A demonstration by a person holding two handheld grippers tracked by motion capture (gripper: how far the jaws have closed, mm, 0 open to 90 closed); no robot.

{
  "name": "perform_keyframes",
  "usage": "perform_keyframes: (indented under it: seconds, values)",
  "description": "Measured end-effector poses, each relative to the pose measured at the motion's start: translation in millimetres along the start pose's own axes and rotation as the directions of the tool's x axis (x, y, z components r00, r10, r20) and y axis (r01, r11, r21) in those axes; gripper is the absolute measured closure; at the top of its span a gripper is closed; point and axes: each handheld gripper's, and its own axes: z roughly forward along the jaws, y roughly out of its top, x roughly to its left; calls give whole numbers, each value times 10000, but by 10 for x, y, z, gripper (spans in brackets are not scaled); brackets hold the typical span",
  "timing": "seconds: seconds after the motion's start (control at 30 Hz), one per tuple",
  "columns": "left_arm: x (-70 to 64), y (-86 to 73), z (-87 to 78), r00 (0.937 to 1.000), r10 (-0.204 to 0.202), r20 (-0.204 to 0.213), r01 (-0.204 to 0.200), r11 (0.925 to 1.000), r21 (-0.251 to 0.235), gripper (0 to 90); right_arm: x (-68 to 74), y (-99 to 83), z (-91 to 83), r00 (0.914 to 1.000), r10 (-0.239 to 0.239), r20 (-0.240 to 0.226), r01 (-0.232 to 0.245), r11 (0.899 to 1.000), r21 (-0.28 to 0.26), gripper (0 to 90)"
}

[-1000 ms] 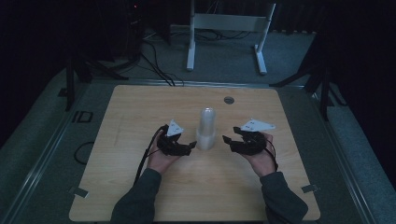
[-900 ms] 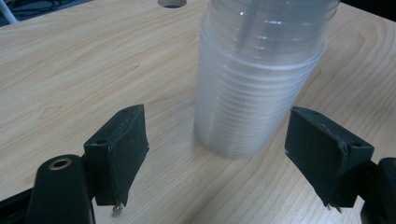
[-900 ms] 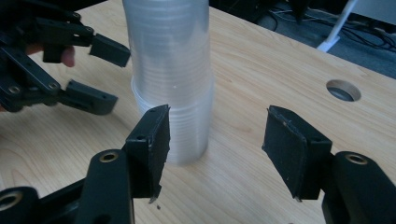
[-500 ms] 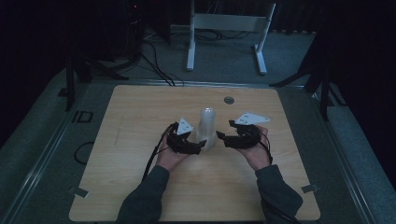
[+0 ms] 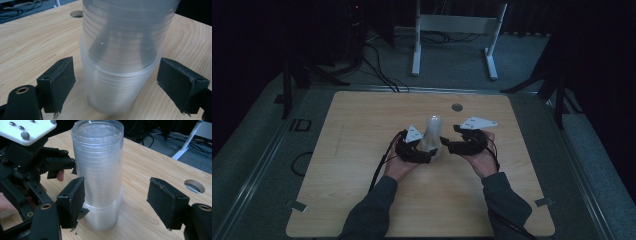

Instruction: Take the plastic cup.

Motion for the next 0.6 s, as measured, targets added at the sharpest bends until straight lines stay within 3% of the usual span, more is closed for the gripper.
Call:
perform_keyframes:
  seconds: [0.47, 0.6]
  values:
    - [-49, 7, 103, 9999, -26, -164, 24, 9999, -113, 153, -35, 126, 21, 9998, 85, -175, -89, 9997, -230, 298]
    - [-52, -2, 98, 9997, -14, -224, 9, 9998, -220, 195, -28, 154, 36, 9997, 37, -241, -44, 9996, -284, 312]
